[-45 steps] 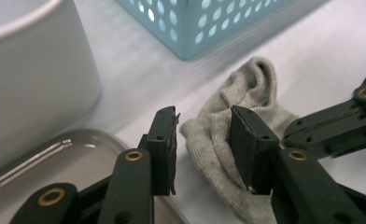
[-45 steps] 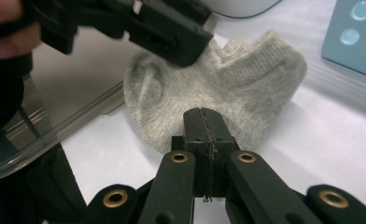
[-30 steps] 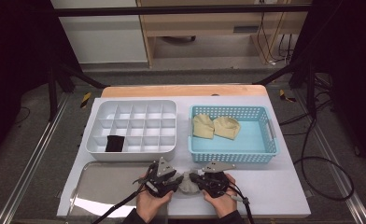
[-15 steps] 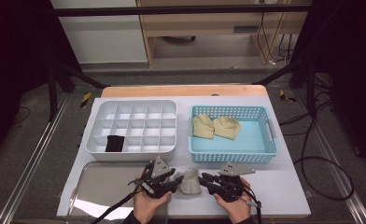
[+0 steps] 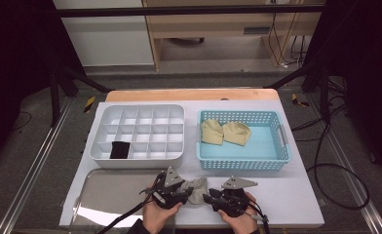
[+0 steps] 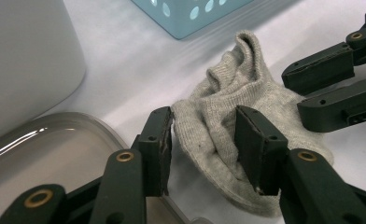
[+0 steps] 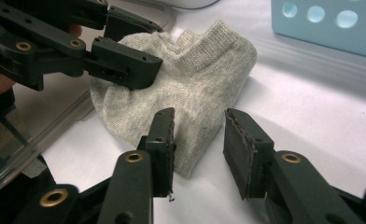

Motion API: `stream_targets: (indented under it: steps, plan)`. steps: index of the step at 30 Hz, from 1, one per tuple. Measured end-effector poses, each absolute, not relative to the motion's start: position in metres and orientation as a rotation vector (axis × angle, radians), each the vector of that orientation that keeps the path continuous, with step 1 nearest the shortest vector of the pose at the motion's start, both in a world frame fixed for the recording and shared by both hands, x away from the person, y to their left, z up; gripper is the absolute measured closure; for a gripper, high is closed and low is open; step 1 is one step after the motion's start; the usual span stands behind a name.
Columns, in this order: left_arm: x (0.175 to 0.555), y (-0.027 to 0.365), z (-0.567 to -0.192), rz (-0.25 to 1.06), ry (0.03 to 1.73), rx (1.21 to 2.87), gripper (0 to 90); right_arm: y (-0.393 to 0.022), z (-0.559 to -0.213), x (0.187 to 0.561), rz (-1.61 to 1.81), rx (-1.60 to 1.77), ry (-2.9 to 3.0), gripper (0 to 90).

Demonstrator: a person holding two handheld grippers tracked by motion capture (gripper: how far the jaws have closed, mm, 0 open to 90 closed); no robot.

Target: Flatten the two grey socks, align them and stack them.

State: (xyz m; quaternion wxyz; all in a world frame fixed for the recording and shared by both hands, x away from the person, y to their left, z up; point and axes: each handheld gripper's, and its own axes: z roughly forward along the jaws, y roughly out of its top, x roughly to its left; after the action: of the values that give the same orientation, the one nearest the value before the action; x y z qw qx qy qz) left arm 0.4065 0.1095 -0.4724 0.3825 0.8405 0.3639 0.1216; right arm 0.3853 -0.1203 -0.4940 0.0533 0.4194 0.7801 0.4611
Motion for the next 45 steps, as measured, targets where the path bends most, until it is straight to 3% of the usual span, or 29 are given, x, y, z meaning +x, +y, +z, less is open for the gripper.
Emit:
stream_targets:
  steps: [5,8,11,23,33,45]
  plan:
    - [0.407,0.108,-0.475,0.312,0.932,2.141,56.3,-0.117,-0.495,0.385,1.412,1.304,2.372,72.6]
    - [0.408,0.108,-0.477,0.292,0.948,2.132,56.8,-0.119,-0.497,0.386,1.453,1.343,2.366,82.3]
    - [0.408,0.107,-0.477,0.291,0.955,2.126,58.6,-0.118,-0.495,0.386,1.441,1.336,2.374,84.0]
    - [0.41,0.105,-0.478,0.262,0.993,2.1,61.0,-0.101,-0.469,0.381,1.45,1.028,2.399,85.1]
    - [0.406,0.124,-0.458,0.249,0.987,2.058,58.5,-0.105,-0.469,0.382,1.413,1.028,2.412,85.1]
    - [0.413,0.118,-0.475,0.179,1.023,2.057,68.8,-0.097,-0.463,0.382,1.376,0.944,2.45,84.7]
